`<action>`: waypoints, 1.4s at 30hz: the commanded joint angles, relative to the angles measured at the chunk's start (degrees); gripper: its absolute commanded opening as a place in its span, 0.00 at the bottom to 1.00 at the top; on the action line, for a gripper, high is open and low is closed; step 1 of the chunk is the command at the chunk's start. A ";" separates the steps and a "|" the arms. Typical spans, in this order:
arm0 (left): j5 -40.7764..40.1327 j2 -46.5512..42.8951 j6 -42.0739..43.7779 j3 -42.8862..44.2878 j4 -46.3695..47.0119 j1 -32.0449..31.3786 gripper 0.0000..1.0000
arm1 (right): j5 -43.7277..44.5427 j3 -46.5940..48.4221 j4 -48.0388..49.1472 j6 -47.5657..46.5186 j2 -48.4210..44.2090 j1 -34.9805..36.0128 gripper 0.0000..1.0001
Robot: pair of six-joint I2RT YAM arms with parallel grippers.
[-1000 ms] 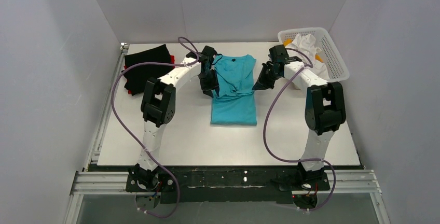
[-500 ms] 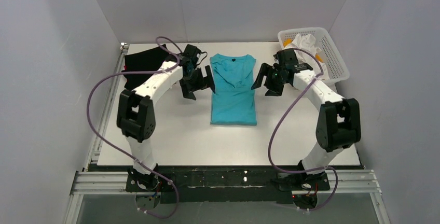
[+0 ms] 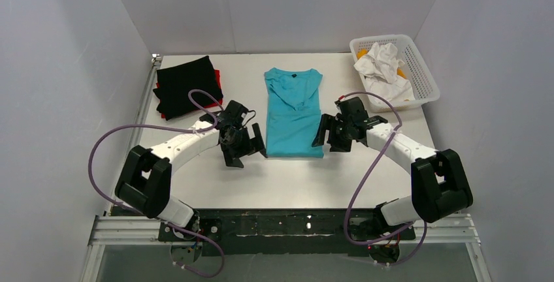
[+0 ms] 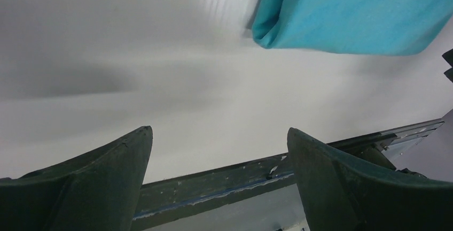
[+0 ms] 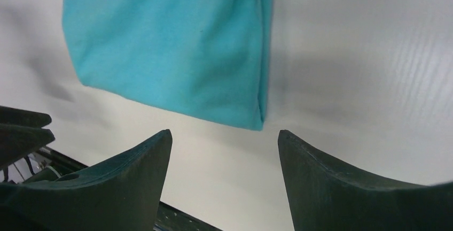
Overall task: Fold and stack the t-shirts
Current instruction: Grab one side of the 2/3 rectangular tshirt with both arms
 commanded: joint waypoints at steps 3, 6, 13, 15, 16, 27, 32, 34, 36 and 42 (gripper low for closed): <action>1.25 6.70 -2.87 0.08 3.90 -2.38 0.98 | 5.05 -2.56 4.51 7.32 -0.49 -0.51 0.79; -0.45 10.26 -3.47 0.41 6.11 -2.43 0.97 | 3.79 -2.88 5.71 9.45 2.12 -0.55 0.74; 2.78 17.44 -4.02 2.44 7.30 -2.56 0.71 | 0.05 -4.17 8.30 9.59 6.48 -0.58 0.55; 3.46 18.74 -4.18 2.33 7.90 -2.97 0.60 | -0.36 -4.60 8.86 9.44 7.54 -0.58 0.48; 3.63 19.17 -4.25 2.29 8.05 -3.30 0.55 | -0.95 -4.78 9.31 9.43 8.00 -0.53 0.45; -1.83 22.95 -2.14 5.05 5.31 -4.19 0.44 | -0.60 -3.95 9.34 6.78 10.95 -0.58 0.36; -2.43 26.18 -0.90 8.40 3.01 -4.19 0.08 | -0.85 -4.68 9.01 5.98 11.00 -0.51 0.22; -2.55 26.26 -0.70 8.09 2.65 -4.16 0.00 | -2.04 -4.97 8.44 4.88 11.15 -0.46 0.13; -1.45 25.33 0.43 6.79 2.95 -4.46 0.00 | -2.89 -5.42 6.74 3.78 10.69 -0.34 0.08; -2.04 12.40 3.35 -4.66 -0.12 -9.42 0.00 | -6.80 -10.03 -2.85 3.66 2.29 2.71 0.04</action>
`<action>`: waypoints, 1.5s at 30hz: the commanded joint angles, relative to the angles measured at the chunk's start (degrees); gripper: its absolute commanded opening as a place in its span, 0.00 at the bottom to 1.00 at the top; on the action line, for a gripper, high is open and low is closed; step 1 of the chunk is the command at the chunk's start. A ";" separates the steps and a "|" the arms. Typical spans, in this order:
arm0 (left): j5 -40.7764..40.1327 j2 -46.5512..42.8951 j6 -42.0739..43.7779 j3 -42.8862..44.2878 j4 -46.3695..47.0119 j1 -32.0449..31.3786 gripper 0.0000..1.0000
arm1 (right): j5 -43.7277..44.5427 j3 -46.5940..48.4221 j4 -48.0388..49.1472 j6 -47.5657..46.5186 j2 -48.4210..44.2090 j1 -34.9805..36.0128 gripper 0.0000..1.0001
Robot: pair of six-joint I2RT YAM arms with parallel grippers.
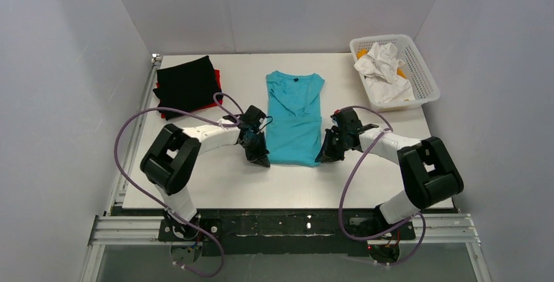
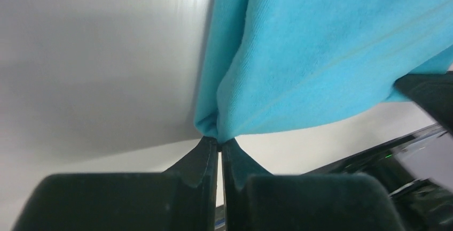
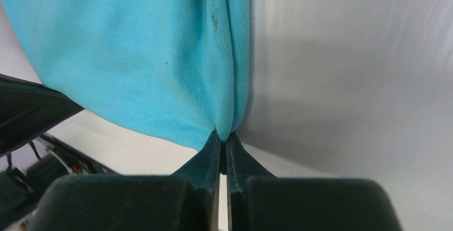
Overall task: Fold and stack the t-shirts
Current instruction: Grab one side of the 2/3 rectangular tshirt with both arms, then fold the long partially folded tshirt into a neat square
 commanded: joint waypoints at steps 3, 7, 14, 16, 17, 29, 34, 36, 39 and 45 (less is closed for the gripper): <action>-5.25 -15.02 2.24 -16.02 -13.62 -8.00 0.00 | -4.40 -7.20 -16.69 0.23 -13.24 6.88 0.04; -5.88 -25.64 -0.73 -20.60 -18.52 -12.80 0.00 | -6.52 -10.30 -22.29 3.54 -21.90 10.77 0.04; -11.52 -38.98 -1.04 -17.26 -28.02 -15.13 0.00 | -8.63 -7.88 -24.99 7.90 -30.80 13.52 0.04; -12.55 -39.34 -0.27 -13.51 -29.47 -15.12 0.00 | -6.67 -4.08 -26.71 7.16 -31.41 13.45 0.04; -13.39 -39.37 0.10 -11.99 -29.59 -15.09 0.00 | -4.93 -1.06 -28.23 6.40 -31.35 13.41 0.04; -24.83 -26.87 11.98 10.04 -30.18 -8.19 0.00 | -3.26 19.38 -29.90 -2.42 -20.72 -0.49 0.01; -22.34 -18.00 14.63 18.54 -28.93 -2.65 0.00 | -6.15 27.85 -27.96 -3.21 -12.99 -5.32 0.01; -22.53 -14.33 16.52 22.30 -29.11 -1.46 0.00 | -5.70 31.12 -27.76 -3.49 -10.17 -6.41 0.01; -22.54 -8.17 18.45 29.24 -30.21 0.32 0.00 | -6.39 35.84 -28.15 -4.33 -5.53 -7.55 0.01; -22.95 3.21 20.45 40.31 -32.23 3.99 0.00 | -6.70 44.23 -28.88 -4.69 4.99 -9.57 0.01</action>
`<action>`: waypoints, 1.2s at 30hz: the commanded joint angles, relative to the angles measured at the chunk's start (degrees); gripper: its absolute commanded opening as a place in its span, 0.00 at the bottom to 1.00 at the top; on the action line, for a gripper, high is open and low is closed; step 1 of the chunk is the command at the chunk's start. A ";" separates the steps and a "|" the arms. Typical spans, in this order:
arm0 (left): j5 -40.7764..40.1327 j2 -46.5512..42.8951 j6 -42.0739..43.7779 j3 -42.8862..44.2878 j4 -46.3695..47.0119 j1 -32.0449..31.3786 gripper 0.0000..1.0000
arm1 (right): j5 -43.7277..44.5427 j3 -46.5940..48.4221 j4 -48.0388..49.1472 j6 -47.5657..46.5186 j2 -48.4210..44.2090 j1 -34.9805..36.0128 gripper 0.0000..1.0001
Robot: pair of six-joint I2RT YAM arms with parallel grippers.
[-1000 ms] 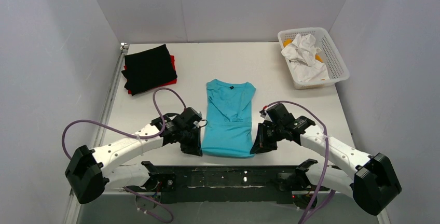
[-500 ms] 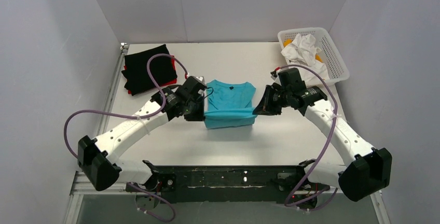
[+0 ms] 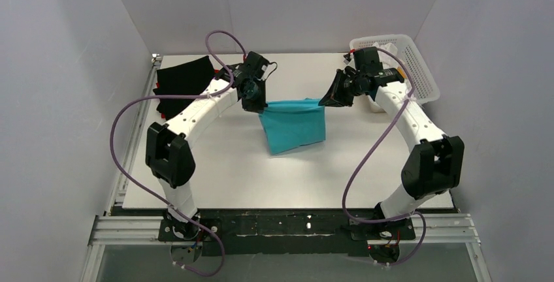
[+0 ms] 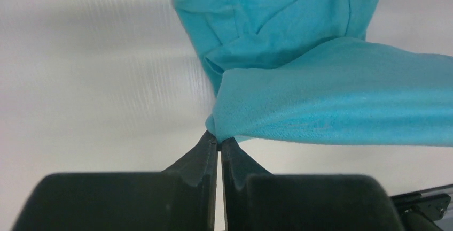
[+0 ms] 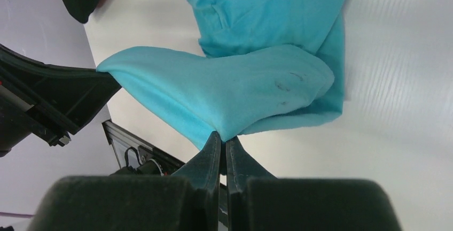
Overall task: Fold and stack the t-shirts
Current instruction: Fold the long partially folded tshirt into a neat square, then smooth out wrinkles on the folded tshirt
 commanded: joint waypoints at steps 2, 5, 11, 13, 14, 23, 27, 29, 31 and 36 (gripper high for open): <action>-1.98 8.05 2.96 8.43 -8.82 4.04 0.00 | -0.52 8.81 -1.27 -2.22 8.73 -2.10 0.01; -0.77 11.99 2.51 11.11 -8.85 5.97 0.00 | -0.45 13.62 -2.38 -2.79 13.98 -2.57 0.01; 2.13 19.32 2.06 16.40 -8.69 8.61 0.00 | 0.52 20.57 -2.81 -2.80 22.82 -3.38 0.01; 2.10 22.16 1.43 18.12 -8.90 9.23 0.00 | 0.99 22.16 -3.01 -2.63 25.63 -3.46 0.01; 2.72 23.35 1.10 19.32 -8.83 9.46 0.00 | 1.04 22.85 -2.92 -2.37 27.05 -3.55 0.01; 5.74 33.22 -2.52 32.25 -11.35 11.32 0.54 | -0.65 36.87 -0.29 -3.36 38.69 -4.61 0.48; 8.89 30.00 -4.05 31.94 -11.26 11.44 0.98 | -0.78 42.73 -6.42 -6.64 39.95 -4.55 0.77; 10.97 26.52 -5.11 28.20 -10.45 11.44 0.98 | -1.57 39.91 -7.20 -7.74 36.81 -4.45 0.80; 12.50 22.14 -6.74 21.79 -9.09 11.44 0.98 | -4.21 32.34 -4.46 -9.02 31.10 -3.74 0.81; 15.61 9.20 -11.00 -1.03 0.36 11.44 0.98 | -18.06 12.01 9.06 -9.68 18.52 1.49 0.81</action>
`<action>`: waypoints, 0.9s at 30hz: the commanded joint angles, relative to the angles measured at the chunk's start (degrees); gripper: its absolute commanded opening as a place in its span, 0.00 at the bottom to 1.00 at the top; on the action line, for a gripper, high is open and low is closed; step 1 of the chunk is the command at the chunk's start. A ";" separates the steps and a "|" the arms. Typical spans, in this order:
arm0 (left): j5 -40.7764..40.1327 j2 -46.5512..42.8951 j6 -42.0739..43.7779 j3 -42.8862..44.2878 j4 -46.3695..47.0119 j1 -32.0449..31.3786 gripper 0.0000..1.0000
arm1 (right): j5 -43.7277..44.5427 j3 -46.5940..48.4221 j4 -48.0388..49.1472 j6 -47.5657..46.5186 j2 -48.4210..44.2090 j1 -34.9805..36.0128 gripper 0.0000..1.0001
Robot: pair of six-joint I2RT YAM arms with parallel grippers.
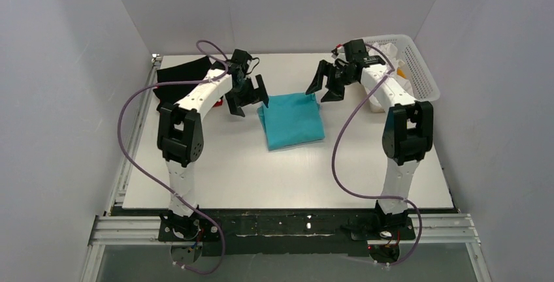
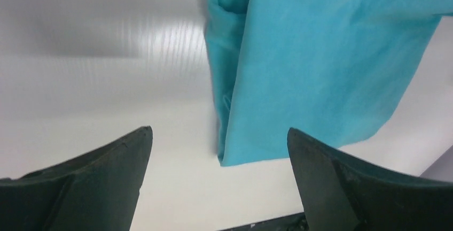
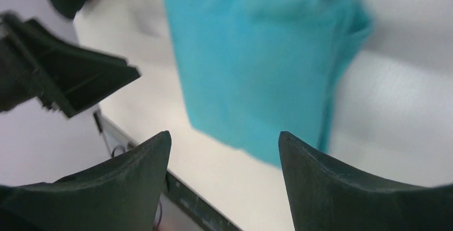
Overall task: Fold and stack the t-shirts
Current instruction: Smooth out wrinkles on the folded tshirt
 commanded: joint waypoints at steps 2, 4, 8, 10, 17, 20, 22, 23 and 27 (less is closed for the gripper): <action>6.32 -15.16 -5.63 -19.66 4.36 -0.14 0.98 | -20.00 -14.85 14.41 -0.64 -11.14 7.96 0.81; 7.21 -16.77 -6.40 -23.21 5.56 -0.15 0.98 | -23.74 -17.42 17.81 -0.05 -10.47 10.40 0.81; 8.94 -17.32 -6.77 -26.52 3.31 -0.15 0.98 | -20.16 -20.12 20.60 1.37 -6.15 11.22 0.80; 9.69 -17.99 -7.03 -28.91 4.28 -0.15 0.98 | -19.18 -21.52 19.97 0.87 -3.49 11.08 0.80; 10.70 -18.24 -7.62 -30.95 6.06 -0.15 0.98 | -15.32 -26.92 24.10 -1.78 3.57 11.02 0.80; 10.52 -18.05 -7.53 -31.13 6.24 -0.15 0.98 | -16.15 -29.11 24.70 -2.39 3.38 11.25 0.80; 10.35 -18.05 -7.45 -31.22 6.05 -0.11 0.98 | -16.06 -31.61 25.16 -1.98 1.34 12.04 0.80; 10.36 -18.05 -7.42 -31.36 6.09 -0.14 0.98 | -16.35 -33.00 25.69 -1.43 -0.01 12.68 0.80; 10.57 -17.90 -7.50 -32.74 7.11 -0.15 0.98 | -16.95 -37.96 28.40 0.81 -6.36 16.74 0.80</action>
